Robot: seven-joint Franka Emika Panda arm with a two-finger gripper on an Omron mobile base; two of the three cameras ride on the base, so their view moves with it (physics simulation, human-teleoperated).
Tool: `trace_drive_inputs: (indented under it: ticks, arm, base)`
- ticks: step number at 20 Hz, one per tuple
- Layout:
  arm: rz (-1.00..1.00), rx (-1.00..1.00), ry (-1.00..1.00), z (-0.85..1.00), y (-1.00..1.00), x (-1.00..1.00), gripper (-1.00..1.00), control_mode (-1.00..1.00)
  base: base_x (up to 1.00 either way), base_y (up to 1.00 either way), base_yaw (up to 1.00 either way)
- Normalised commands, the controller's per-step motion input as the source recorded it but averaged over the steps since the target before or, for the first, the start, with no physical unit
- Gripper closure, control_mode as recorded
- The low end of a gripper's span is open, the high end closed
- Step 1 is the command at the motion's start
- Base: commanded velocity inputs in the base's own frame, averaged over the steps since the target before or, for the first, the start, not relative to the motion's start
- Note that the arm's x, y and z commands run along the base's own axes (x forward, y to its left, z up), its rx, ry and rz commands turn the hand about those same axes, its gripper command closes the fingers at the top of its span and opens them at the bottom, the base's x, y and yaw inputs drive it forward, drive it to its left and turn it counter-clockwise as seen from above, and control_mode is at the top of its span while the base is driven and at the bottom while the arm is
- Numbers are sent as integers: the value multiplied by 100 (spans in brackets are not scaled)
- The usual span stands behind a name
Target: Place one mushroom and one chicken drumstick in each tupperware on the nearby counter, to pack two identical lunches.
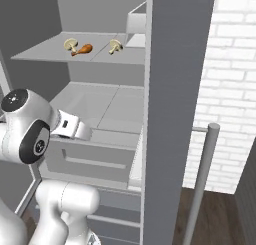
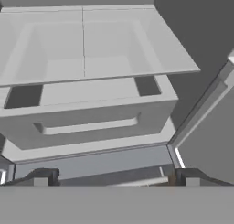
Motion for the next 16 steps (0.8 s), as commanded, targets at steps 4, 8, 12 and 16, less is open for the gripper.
trace_drive_inputs:
  ticks: [4,8,12,16]
  arm:
    - [2,1,-34,100,0,53,-100,-100]
    - [2,5,-15,98,0,62,-100,-100]
    - [0,0,-4,77,0,50,-100,-100]
    - [0,6,0,66,0,48,-100,-100]
  base:
    - [0,0,0]
    - [0,0,0]
    - [0,0,0]
    - [0,0,0]
